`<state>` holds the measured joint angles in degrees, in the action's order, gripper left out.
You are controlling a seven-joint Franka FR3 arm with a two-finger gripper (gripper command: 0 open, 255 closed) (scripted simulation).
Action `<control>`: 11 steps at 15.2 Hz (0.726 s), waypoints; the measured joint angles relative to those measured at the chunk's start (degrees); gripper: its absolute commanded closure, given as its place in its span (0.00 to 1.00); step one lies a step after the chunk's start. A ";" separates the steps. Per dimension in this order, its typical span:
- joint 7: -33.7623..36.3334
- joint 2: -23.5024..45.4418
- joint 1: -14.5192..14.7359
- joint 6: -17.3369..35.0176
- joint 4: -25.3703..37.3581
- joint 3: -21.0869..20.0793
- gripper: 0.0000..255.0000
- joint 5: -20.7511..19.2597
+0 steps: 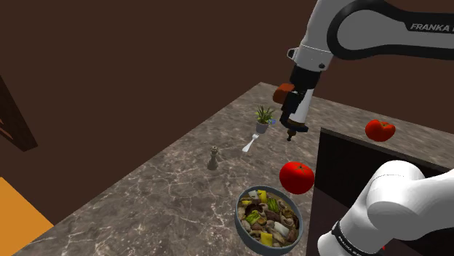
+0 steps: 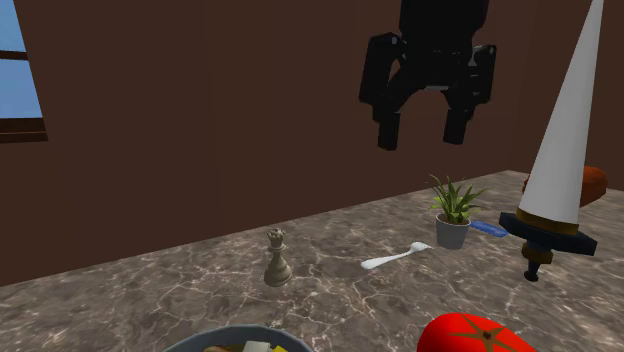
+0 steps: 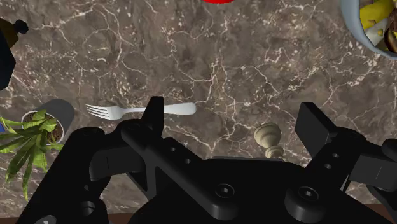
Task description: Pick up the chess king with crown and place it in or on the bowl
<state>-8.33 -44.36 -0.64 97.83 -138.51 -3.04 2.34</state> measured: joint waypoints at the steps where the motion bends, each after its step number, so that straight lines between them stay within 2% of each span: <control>1: 0.00 0.00 0.00 0.00 0.00 0.00 0.00 0.00; 5: 2.47 3.63 0.73 5.63 -1.56 -2.34 0.00 1.46; 11: 7.14 14.14 1.60 16.01 -0.19 -6.69 0.00 3.16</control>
<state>-1.18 -30.22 0.96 113.84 -138.70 -9.72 5.50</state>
